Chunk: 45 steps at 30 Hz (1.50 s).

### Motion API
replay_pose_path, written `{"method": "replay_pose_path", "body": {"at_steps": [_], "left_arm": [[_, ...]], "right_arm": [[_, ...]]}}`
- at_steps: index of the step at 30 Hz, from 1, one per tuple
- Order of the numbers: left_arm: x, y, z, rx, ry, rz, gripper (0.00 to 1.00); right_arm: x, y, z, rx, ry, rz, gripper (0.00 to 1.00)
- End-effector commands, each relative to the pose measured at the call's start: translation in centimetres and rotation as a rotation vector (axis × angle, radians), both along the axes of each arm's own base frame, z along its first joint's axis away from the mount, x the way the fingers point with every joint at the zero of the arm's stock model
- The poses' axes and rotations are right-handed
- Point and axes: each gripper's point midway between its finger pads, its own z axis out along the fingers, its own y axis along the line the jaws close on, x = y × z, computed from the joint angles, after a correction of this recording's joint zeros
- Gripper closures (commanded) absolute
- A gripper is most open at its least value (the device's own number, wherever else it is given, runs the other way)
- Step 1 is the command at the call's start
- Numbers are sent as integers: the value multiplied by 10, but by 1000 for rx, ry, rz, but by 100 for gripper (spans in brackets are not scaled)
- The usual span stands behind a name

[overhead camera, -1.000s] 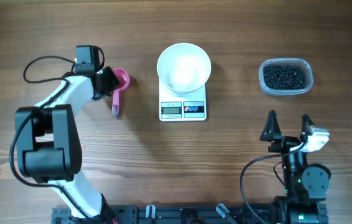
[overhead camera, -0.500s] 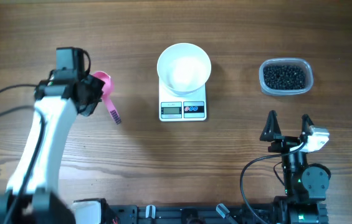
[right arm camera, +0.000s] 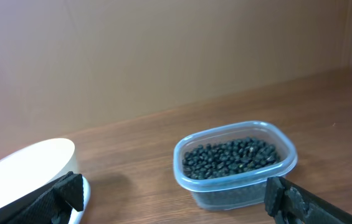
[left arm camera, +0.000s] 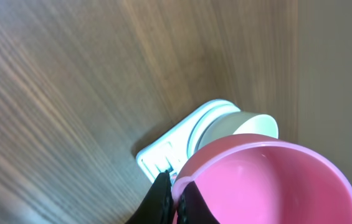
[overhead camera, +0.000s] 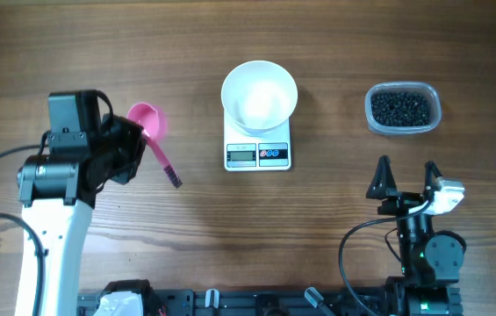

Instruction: Scoop item into bowl and weigh 150g on scale

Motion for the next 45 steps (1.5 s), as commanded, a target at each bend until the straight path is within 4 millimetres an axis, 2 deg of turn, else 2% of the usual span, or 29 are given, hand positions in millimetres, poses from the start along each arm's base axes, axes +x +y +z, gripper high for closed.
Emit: {"method": "replay_pose_path", "body": {"at_steps": [1, 4, 7, 9, 11, 14, 17, 23, 28, 35, 45], "left_arm": [[-24, 0, -1, -95, 94, 164, 96], [-39, 0, -8, -150, 182, 284, 96], [-45, -1, -11, -162, 216, 304, 96], [-51, -2, -13, -161, 239, 303, 96], [-54, -3, -14, -157, 254, 298, 96], [-54, -9, -14, -149, 252, 275, 96], [-52, -17, -13, -147, 239, 240, 96], [-54, -28, -14, -84, 227, 182, 96], [-52, -39, -12, -99, 218, 177, 96], [-46, -52, -9, -136, 196, 189, 96], [-42, -67, -18, -142, 232, 178, 96]], "right_arm": [[-2, 24, 3, 284, 0, 142, 0], [-12, 66, 7, 665, 86, 384, 0], [-31, 102, 7, 957, 256, 584, 0], [-48, 123, 6, 1107, 403, 702, 0], [-55, 130, 4, 1157, 469, 736, 0], [-57, 132, 4, 1162, 481, 749, 0], [-56, 131, 8, 974, 381, 784, 0], [-65, 137, 21, 877, 348, 862, 1], [-71, 144, 24, 851, 400, 910, 1], [-65, 149, 19, 854, 512, 926, 1], [-52, 161, 56, 837, 621, 1056, 1]]}}
